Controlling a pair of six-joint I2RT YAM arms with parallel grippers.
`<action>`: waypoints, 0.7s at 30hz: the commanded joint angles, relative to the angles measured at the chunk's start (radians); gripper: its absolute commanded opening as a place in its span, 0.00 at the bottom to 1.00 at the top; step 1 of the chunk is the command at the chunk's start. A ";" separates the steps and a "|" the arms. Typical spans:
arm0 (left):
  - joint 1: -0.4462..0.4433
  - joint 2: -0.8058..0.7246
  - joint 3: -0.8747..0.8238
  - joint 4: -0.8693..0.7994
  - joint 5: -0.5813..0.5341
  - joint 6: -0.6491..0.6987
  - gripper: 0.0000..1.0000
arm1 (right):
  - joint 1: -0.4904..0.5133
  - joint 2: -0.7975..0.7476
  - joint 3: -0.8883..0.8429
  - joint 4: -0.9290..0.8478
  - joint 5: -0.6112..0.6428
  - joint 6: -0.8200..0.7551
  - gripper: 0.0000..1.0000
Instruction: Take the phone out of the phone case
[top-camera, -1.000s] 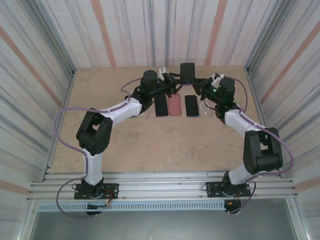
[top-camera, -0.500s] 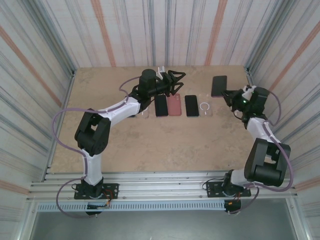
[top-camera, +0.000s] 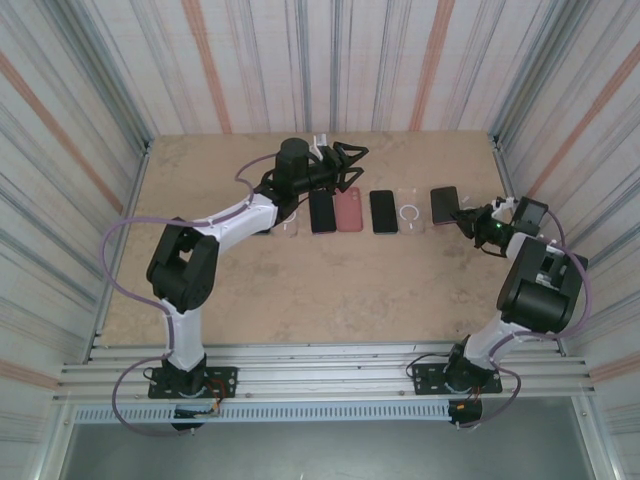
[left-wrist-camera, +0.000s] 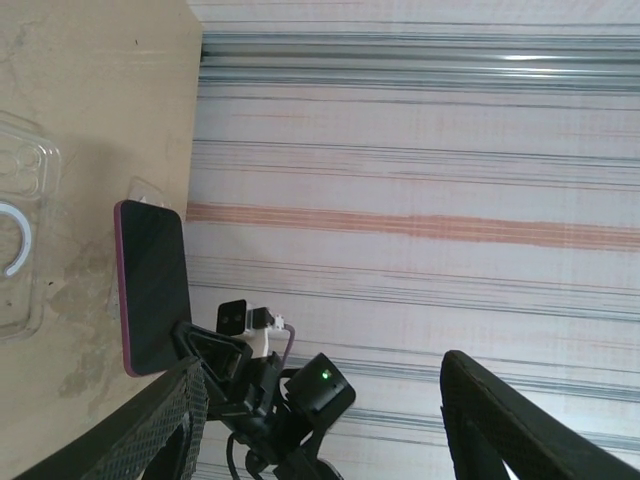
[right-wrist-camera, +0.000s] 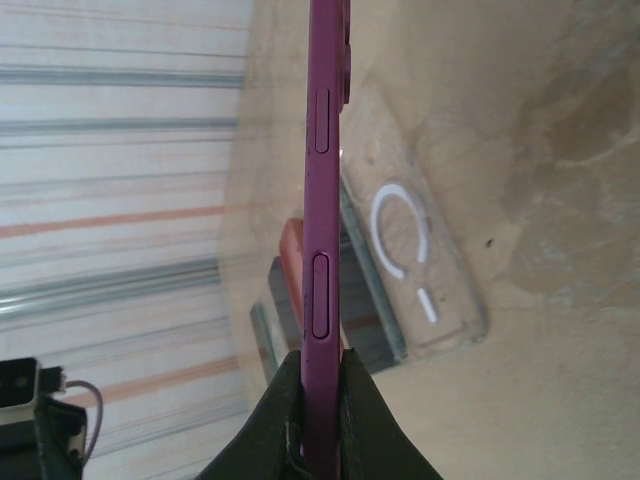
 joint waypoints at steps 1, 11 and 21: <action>0.012 -0.063 -0.010 -0.013 0.027 0.040 0.65 | -0.020 0.042 0.055 0.006 -0.049 -0.076 0.00; 0.012 -0.060 0.008 -0.049 0.048 0.057 0.75 | -0.031 0.191 0.127 -0.013 -0.046 -0.100 0.00; 0.010 -0.058 0.040 -0.144 0.071 0.110 0.77 | -0.018 0.282 0.186 0.006 -0.039 -0.070 0.02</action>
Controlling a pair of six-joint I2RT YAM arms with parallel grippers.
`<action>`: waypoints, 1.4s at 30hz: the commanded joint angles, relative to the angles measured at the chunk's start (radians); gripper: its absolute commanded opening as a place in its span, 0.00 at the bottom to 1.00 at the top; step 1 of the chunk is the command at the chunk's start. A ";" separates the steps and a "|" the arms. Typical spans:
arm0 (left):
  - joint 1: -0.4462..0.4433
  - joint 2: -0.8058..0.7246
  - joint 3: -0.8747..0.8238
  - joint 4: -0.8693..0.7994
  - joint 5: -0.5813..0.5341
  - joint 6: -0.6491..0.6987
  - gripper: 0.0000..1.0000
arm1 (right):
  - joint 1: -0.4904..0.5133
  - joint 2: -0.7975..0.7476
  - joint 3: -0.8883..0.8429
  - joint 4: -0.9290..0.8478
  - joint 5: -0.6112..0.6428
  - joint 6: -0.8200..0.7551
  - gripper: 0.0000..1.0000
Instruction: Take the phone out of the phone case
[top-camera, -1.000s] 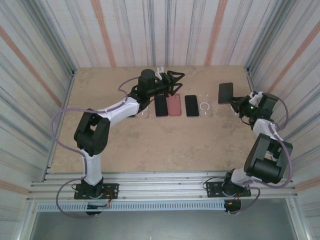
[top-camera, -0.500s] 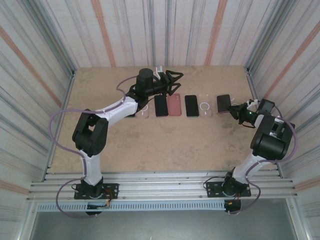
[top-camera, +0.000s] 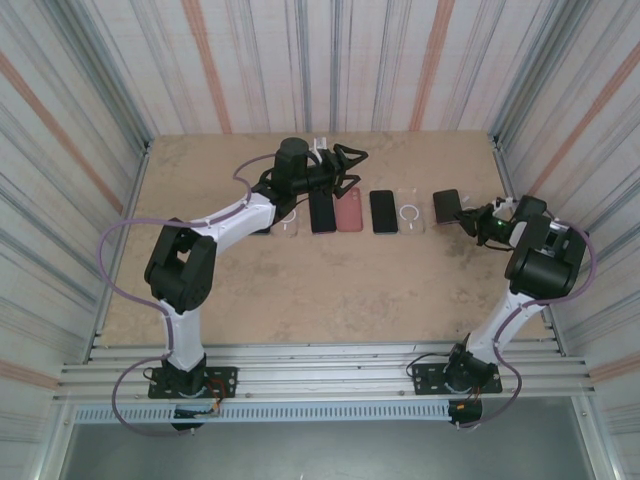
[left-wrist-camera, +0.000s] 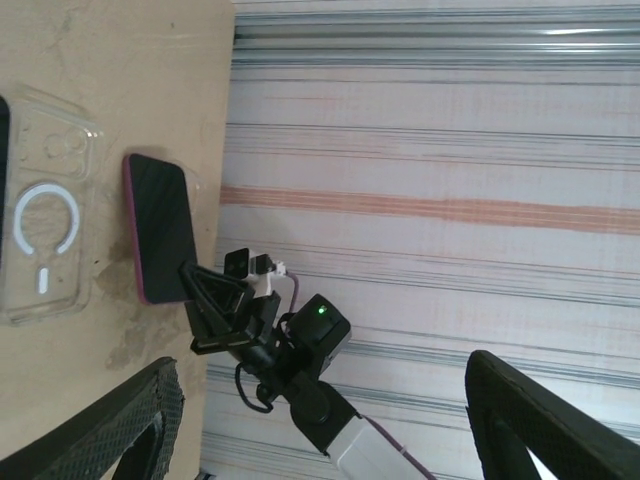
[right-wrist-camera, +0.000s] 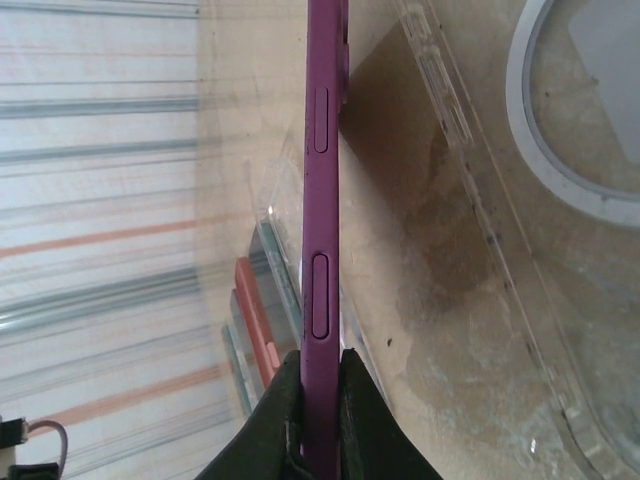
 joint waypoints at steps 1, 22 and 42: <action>0.005 -0.048 0.036 -0.042 0.028 0.044 0.77 | 0.010 0.039 0.039 0.004 -0.020 0.002 0.02; 0.002 -0.034 0.068 -0.100 0.048 0.085 0.78 | -0.005 0.058 -0.023 -0.020 0.020 -0.003 0.19; 0.005 -0.016 0.079 -0.074 0.070 0.068 0.77 | -0.005 0.031 0.059 -0.287 0.172 -0.196 0.40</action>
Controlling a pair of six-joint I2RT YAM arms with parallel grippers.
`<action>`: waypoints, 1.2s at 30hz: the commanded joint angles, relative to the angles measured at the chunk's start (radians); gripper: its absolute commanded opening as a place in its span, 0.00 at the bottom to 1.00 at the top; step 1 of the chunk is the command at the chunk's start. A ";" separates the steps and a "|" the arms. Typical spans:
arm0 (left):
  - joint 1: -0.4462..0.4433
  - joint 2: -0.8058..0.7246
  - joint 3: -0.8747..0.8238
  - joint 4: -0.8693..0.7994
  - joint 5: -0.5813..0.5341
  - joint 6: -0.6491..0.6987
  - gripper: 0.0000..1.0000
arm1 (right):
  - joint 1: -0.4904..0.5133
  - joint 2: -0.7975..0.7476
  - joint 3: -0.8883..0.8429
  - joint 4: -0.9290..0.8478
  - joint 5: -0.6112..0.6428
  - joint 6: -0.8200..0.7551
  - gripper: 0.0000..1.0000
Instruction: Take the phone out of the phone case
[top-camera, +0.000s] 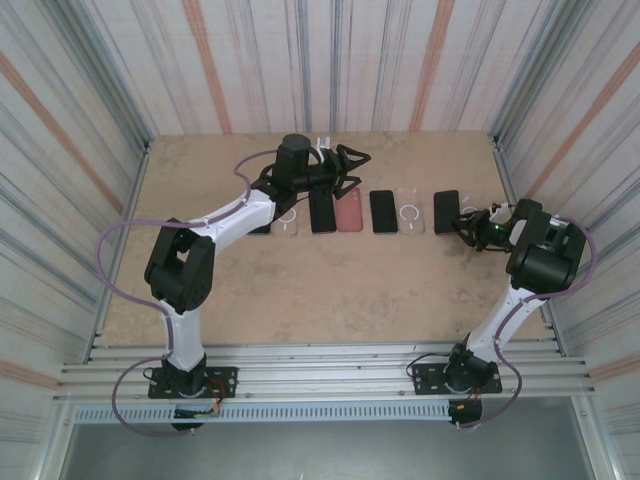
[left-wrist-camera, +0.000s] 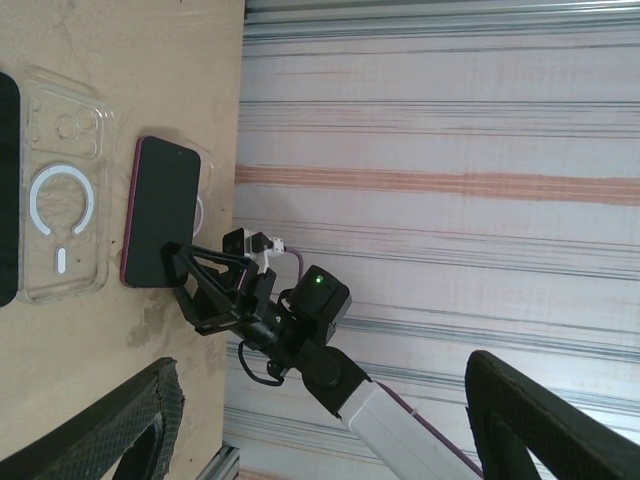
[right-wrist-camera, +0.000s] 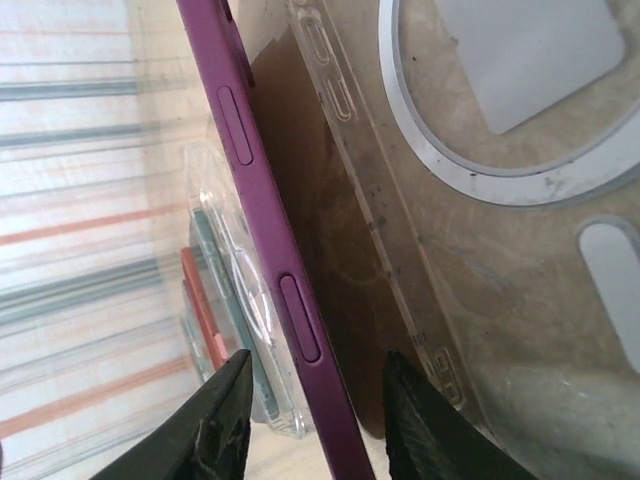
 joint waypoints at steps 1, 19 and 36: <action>0.005 -0.016 0.035 0.016 0.026 0.009 0.77 | -0.004 -0.019 0.019 -0.132 0.125 -0.061 0.41; 0.007 -0.013 0.028 0.035 0.034 -0.001 0.76 | 0.007 -0.003 0.117 -0.273 0.247 -0.122 0.52; 0.016 -0.024 0.032 0.028 0.028 0.008 0.76 | 0.033 -0.087 0.179 -0.320 0.221 -0.152 0.53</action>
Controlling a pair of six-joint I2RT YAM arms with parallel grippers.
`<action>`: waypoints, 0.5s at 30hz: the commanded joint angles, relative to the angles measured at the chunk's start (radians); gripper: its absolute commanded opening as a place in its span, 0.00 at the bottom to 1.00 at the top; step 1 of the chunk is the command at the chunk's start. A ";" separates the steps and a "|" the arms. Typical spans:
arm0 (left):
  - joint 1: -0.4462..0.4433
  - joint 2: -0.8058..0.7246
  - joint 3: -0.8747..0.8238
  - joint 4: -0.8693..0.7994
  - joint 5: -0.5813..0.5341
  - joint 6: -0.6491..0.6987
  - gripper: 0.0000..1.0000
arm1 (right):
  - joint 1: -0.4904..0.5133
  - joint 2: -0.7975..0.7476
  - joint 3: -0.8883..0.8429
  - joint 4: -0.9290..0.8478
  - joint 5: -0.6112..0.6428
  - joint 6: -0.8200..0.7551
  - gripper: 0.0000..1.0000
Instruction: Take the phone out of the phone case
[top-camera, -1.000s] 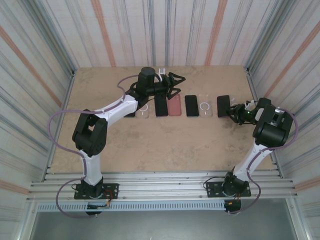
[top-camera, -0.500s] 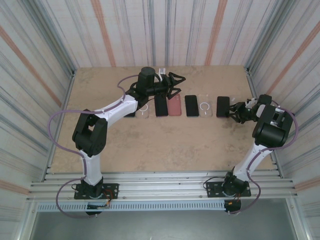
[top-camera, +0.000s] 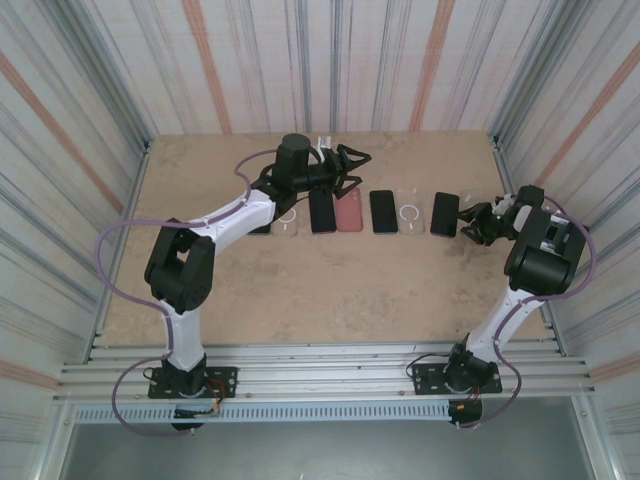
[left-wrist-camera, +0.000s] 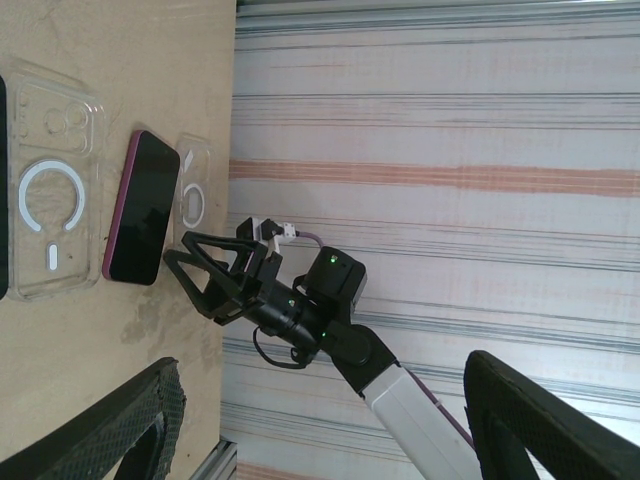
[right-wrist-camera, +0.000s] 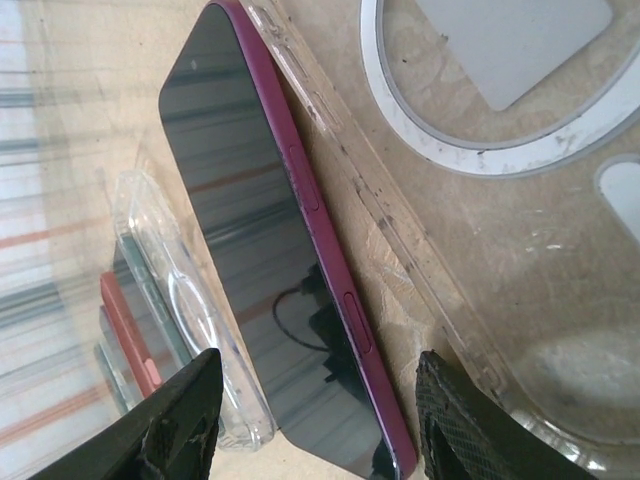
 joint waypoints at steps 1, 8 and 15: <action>0.015 -0.027 0.032 0.006 0.013 0.018 0.76 | 0.011 -0.072 0.031 -0.057 0.026 -0.047 0.53; 0.030 -0.058 0.046 -0.083 0.010 0.098 0.76 | 0.099 -0.160 0.038 -0.186 0.227 -0.202 0.64; 0.033 -0.077 0.053 -0.146 0.013 0.150 0.76 | 0.255 -0.149 0.107 -0.286 0.606 -0.422 0.71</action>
